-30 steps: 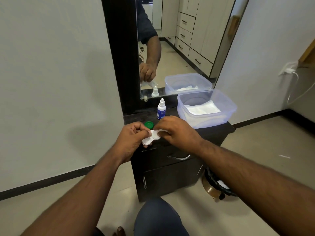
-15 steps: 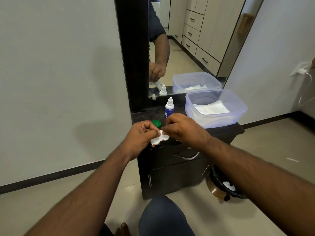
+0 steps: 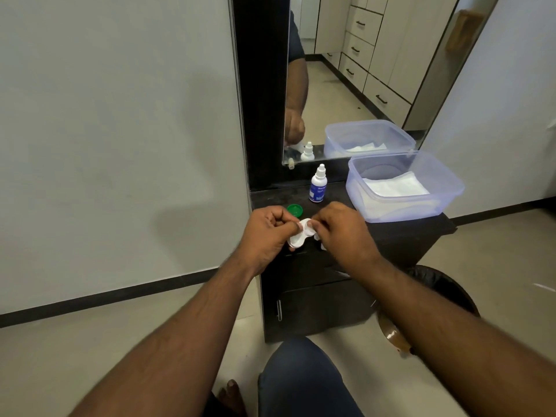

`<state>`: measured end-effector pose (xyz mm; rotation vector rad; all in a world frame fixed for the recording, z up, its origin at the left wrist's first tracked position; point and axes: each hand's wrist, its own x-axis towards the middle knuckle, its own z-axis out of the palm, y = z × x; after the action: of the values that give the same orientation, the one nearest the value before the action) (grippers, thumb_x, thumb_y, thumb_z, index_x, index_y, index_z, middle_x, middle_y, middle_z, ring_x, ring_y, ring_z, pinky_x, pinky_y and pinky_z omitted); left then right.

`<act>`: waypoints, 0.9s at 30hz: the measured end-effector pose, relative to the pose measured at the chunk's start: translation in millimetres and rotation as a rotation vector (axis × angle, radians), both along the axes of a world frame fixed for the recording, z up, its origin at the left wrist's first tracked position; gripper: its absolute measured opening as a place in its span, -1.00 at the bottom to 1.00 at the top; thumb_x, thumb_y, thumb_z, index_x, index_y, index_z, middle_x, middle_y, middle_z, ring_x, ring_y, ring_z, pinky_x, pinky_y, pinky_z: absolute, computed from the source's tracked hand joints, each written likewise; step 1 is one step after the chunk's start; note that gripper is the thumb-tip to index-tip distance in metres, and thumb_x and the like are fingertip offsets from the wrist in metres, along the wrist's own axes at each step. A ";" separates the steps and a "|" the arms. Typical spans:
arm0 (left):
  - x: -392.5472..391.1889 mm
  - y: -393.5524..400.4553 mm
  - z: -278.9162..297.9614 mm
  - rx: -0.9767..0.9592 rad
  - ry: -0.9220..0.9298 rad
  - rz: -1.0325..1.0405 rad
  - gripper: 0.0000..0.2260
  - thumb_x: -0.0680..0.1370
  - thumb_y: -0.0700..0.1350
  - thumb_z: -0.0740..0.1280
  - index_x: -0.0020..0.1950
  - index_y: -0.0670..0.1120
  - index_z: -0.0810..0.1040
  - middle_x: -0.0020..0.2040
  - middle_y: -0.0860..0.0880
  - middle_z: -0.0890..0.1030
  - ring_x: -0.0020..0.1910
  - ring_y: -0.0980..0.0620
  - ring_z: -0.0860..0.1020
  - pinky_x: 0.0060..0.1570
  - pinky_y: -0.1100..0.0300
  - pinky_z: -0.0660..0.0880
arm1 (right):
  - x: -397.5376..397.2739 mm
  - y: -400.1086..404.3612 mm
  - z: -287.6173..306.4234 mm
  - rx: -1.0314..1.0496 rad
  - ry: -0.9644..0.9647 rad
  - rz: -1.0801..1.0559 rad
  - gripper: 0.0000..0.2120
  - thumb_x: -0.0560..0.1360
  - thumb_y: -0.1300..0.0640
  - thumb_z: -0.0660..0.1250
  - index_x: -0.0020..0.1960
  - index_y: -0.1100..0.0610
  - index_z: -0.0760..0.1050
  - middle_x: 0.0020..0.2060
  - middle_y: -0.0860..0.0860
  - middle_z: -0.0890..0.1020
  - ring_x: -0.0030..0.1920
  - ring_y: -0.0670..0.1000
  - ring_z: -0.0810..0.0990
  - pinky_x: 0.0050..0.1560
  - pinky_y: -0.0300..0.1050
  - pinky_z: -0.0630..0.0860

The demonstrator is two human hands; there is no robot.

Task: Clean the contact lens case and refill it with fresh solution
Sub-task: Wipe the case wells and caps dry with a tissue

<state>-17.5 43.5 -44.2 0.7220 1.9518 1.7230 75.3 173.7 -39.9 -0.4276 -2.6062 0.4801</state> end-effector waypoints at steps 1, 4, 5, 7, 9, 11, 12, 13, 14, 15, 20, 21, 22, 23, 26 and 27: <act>1.2 0.1 -0.3 0.004 0.008 0.013 -0.97 0.45 -0.35 0.40 -0.17 -0.26 0.63 -0.26 -0.12 0.66 -0.34 0.13 0.60 -0.31 0.29 0.52 | 0.0 -5.1 -3.5 -0.126 0.055 -0.084 -0.87 0.49 0.14 0.36 -0.14 0.19 0.63 -0.21 0.05 0.60 -0.20 -0.04 0.51 -0.15 -0.20 0.38; 2.3 -0.3 -0.6 0.005 0.032 0.019 -0.96 0.46 -0.34 0.39 -0.16 -0.25 0.64 -0.22 -0.14 0.66 -0.31 0.14 0.61 -0.30 0.31 0.54 | -0.6 -14.3 -5.3 -0.241 0.119 -0.175 -0.88 0.48 0.16 0.38 -0.16 0.19 0.63 -0.23 0.04 0.60 -0.23 -0.03 0.54 -0.17 -0.16 0.44; 1.3 -0.1 -0.7 -0.009 0.052 0.012 -0.94 0.45 -0.34 0.39 -0.18 -0.22 0.65 -0.22 -0.12 0.66 -0.30 0.15 0.61 -0.28 0.32 0.54 | -0.5 -14.1 -4.8 -0.136 0.087 -0.134 -0.90 0.48 0.20 0.38 -0.18 0.21 0.62 -0.24 0.06 0.58 -0.22 0.01 0.54 -0.18 -0.14 0.43; -0.4 0.3 0.4 -0.043 0.090 -0.015 -0.90 0.44 -0.33 0.41 -0.22 -0.15 0.65 -0.23 -0.09 0.66 -0.28 0.15 0.60 -0.23 0.31 0.53 | 1.4 -7.4 -2.9 0.193 0.072 0.044 -0.93 0.37 0.30 0.46 -0.26 0.24 0.58 -0.32 0.11 0.55 -0.28 0.11 0.54 -0.28 -0.11 0.41; -1.8 1.4 1.3 -0.056 0.094 -0.045 -0.89 0.44 -0.32 0.42 -0.23 -0.14 0.65 -0.23 -0.09 0.67 -0.25 0.10 0.61 -0.18 0.25 0.55 | 5.0 4.3 1.8 0.436 0.021 0.244 -0.85 0.25 0.32 0.53 -0.27 0.22 0.57 -0.35 0.12 0.55 -0.31 0.11 0.53 -0.35 -0.13 0.41; -2.1 2.6 1.4 -0.062 0.096 -0.060 -0.90 0.44 -0.32 0.42 -0.22 -0.14 0.65 -0.21 -0.11 0.67 -0.21 0.06 0.62 -0.13 0.20 0.57 | 4.6 15.9 8.1 0.568 -0.019 0.381 -0.80 0.22 0.30 0.56 -0.21 0.21 0.59 -0.31 0.11 0.57 -0.28 0.08 0.54 -0.34 -0.15 0.44; -2.2 3.0 1.0 -0.062 0.091 -0.057 -0.89 0.44 -0.31 0.43 -0.22 -0.13 0.65 -0.21 -0.09 0.67 -0.21 0.06 0.63 -0.13 0.20 0.57 | 2.9 20.1 11.2 0.590 -0.012 0.404 -0.79 0.22 0.30 0.57 -0.20 0.21 0.59 -0.30 0.11 0.58 -0.28 0.08 0.55 -0.33 -0.15 0.46; -2.9 3.1 -0.2 -0.054 0.074 -0.046 -0.90 0.44 -0.31 0.43 -0.22 -0.12 0.64 -0.22 -0.07 0.67 -0.21 0.07 0.63 -0.14 0.20 0.55 | 1.3 21.0 13.6 0.548 0.009 0.389 -0.81 0.24 0.29 0.56 -0.20 0.22 0.59 -0.30 0.12 0.59 -0.28 0.10 0.56 -0.32 -0.13 0.48; -3.4 2.5 -1.2 -0.035 0.044 -0.030 -0.90 0.44 -0.30 0.43 -0.22 -0.13 0.64 -0.23 -0.07 0.68 -0.23 0.08 0.63 -0.16 0.19 0.54 | 0.1 18.5 14.7 0.441 0.048 0.337 -0.85 0.29 0.28 0.54 -0.20 0.24 0.59 -0.29 0.13 0.59 -0.27 0.11 0.56 -0.30 -0.10 0.49; -3.7 1.7 -2.0 -0.010 0.011 -0.013 -0.92 0.44 -0.30 0.43 -0.21 -0.14 0.63 -0.23 -0.08 0.68 -0.24 0.07 0.64 -0.17 0.18 0.54 | -0.6 13.2 13.6 0.281 0.099 0.252 -0.89 0.35 0.25 0.50 -0.19 0.24 0.60 -0.28 0.13 0.59 -0.25 0.11 0.57 -0.27 -0.11 0.49; -1.7 -0.9 -4.9 0.064 -0.010 0.040 -0.96 0.46 -0.30 0.42 -0.17 -0.19 0.63 -0.24 -0.05 0.68 -0.24 0.05 0.65 -0.18 0.21 0.56 | -3.4 -30.1 -7.0 -0.512 0.380 -0.278 -0.91 0.39 0.21 0.47 -0.26 0.18 0.59 -0.33 0.03 0.62 -0.31 -0.01 0.59 -0.25 -0.13 0.56; -1.2 -0.7 -5.3 0.072 -0.007 0.041 -0.97 0.46 -0.30 0.42 -0.16 -0.19 0.62 -0.24 -0.05 0.68 -0.24 0.05 0.65 -0.19 0.22 0.56 | -5.9 -35.0 -7.9 -0.624 0.418 -0.364 -0.89 0.37 0.23 0.48 -0.29 0.19 0.57 -0.36 0.02 0.62 -0.33 0.00 0.60 -0.26 -0.10 0.57; -0.9 -0.6 -5.6 0.079 -0.006 0.039 -0.97 0.46 -0.30 0.42 -0.16 -0.20 0.62 -0.23 -0.07 0.69 -0.24 0.03 0.65 -0.19 0.21 0.57 | -8.6 -38.5 -7.9 -0.692 0.439 -0.442 -0.88 0.36 0.24 0.48 -0.31 0.20 0.56 -0.39 0.01 0.61 -0.35 -0.01 0.59 -0.27 -0.11 0.56; -1.1 -0.6 -6.3 0.083 -0.002 0.039 -0.96 0.47 -0.30 0.41 -0.16 -0.20 0.61 -0.23 -0.08 0.69 -0.24 0.03 0.65 -0.20 0.21 0.57 | -11.1 -41.7 -7.0 -0.731 0.448 -0.505 -0.87 0.35 0.25 0.47 -0.32 0.21 0.55 -0.41 -0.01 0.60 -0.37 -0.04 0.56 -0.29 -0.14 0.53; -1.4 -0.1 -7.1 0.079 0.009 0.032 -0.98 0.47 -0.29 0.42 -0.15 -0.21 0.60 -0.23 -0.09 0.69 -0.25 0.03 0.65 -0.20 0.20 0.57 | -14.1 -47.8 -4.6 -0.733 0.472 -0.512 -0.84 0.35 0.27 0.45 -0.34 0.21 0.50 -0.44 -0.03 0.55 -0.42 -0.11 0.48 -0.37 -0.31 0.41; -1.7 0.0 -7.0 0.074 0.008 0.035 -0.98 0.47 -0.27 0.42 -0.14 -0.21 0.60 -0.22 -0.10 0.69 -0.24 0.02 0.65 -0.18 0.19 0.58 | -12.6 -48.5 -4.1 -0.685 0.470 -0.461 -0.84 0.37 0.26 0.45 -0.33 0.20 0.51 -0.42 -0.02 0.56 -0.41 -0.11 0.48 -0.37 -0.36 0.40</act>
<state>-19.2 43.4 -51.2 0.7259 1.9258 1.8235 62.7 125.3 -44.0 -0.9674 -1.7627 1.1402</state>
